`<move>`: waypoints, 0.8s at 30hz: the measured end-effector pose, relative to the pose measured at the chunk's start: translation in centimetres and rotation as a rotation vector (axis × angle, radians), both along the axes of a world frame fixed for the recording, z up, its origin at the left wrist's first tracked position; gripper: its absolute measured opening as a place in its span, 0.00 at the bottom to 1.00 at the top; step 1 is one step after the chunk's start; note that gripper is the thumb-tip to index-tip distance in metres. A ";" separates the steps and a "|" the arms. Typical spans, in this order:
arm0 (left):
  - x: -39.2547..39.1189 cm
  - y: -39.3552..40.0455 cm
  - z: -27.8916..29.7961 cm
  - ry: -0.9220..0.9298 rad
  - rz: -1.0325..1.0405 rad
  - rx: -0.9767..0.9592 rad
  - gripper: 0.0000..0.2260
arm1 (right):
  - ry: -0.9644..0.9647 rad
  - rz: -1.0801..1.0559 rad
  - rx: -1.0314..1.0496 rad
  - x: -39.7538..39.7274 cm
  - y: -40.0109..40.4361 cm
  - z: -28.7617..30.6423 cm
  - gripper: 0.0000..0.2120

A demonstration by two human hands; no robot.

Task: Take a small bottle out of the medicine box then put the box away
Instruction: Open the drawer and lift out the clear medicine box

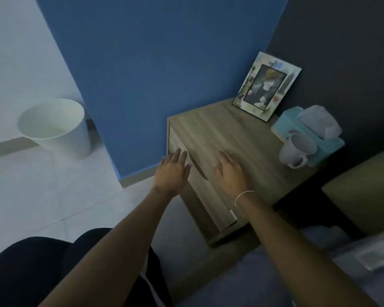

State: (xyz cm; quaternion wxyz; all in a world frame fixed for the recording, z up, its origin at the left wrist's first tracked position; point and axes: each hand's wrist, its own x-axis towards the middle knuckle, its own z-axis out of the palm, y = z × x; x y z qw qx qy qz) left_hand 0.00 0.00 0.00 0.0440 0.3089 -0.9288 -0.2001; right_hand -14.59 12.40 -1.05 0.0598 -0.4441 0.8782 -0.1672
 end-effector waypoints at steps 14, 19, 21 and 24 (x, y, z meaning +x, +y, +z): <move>-2.2 -0.2 -9.1 -0.104 -0.200 -0.105 0.25 | 0.109 -0.090 0.080 -3.7 -1.5 -6.2 0.25; -2.1 -1.0 -10.6 -0.092 -0.341 -0.212 0.26 | 0.136 -0.098 0.039 -3.9 -1.5 -6.8 0.27; -2.2 -1.3 -10.9 -0.112 -0.365 -0.228 0.29 | 0.128 -0.096 0.043 -3.9 -1.5 -6.8 0.27; -2.6 -1.5 -11.0 -0.139 -0.366 -0.226 0.33 | 0.117 -0.100 0.051 -4.0 -1.5 -6.8 0.26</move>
